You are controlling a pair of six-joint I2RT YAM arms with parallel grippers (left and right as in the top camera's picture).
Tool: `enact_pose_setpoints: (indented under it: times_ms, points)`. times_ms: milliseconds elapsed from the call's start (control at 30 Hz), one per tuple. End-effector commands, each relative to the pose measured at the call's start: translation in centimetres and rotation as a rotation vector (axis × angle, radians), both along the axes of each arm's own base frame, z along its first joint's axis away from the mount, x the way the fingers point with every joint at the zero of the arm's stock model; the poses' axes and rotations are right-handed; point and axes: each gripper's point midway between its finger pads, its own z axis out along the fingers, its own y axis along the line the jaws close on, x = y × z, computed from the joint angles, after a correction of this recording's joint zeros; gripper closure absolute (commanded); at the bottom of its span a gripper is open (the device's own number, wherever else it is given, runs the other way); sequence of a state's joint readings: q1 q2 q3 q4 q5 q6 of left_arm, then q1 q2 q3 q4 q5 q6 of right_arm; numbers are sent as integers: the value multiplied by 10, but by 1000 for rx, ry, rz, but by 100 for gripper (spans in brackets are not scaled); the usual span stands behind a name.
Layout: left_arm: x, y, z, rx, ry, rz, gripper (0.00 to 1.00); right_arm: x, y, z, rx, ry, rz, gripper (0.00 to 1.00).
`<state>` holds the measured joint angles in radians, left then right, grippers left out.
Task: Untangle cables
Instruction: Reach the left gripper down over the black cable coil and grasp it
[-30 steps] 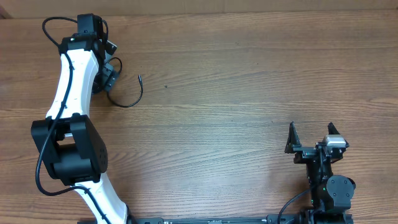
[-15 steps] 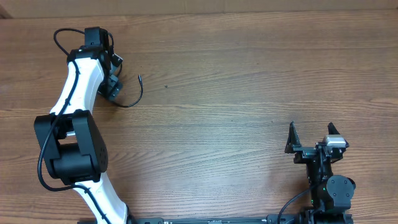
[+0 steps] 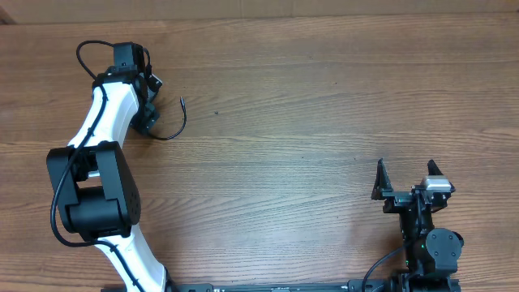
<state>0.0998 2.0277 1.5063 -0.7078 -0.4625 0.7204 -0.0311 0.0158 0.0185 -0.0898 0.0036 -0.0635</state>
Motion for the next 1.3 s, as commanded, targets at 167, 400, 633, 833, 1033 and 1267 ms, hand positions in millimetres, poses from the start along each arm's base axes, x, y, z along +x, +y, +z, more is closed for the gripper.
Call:
enact_pose_setpoints:
  times_ms: [167,400,633,833,1033,1267]
  points:
    - [0,6,-14,1,19,-41,0,0,0,-3,7,3,2,0]
    - [0,11,-17,1,6,-28,0,0,0,-3,7,3,2,0]
    - [0,8,-26,-19,-7,-36,3,0,0,-3,7,3,2,0]
    - [-1,6,-29,-28,-9,-39,2,0,0,-3,7,3,2,0]
    - [2,6,-29,-31,-22,-40,20,0,0,-3,7,3,2,0]
    - [5,1,-30,-60,-30,-53,33,0,0,-3,7,3,2,0]
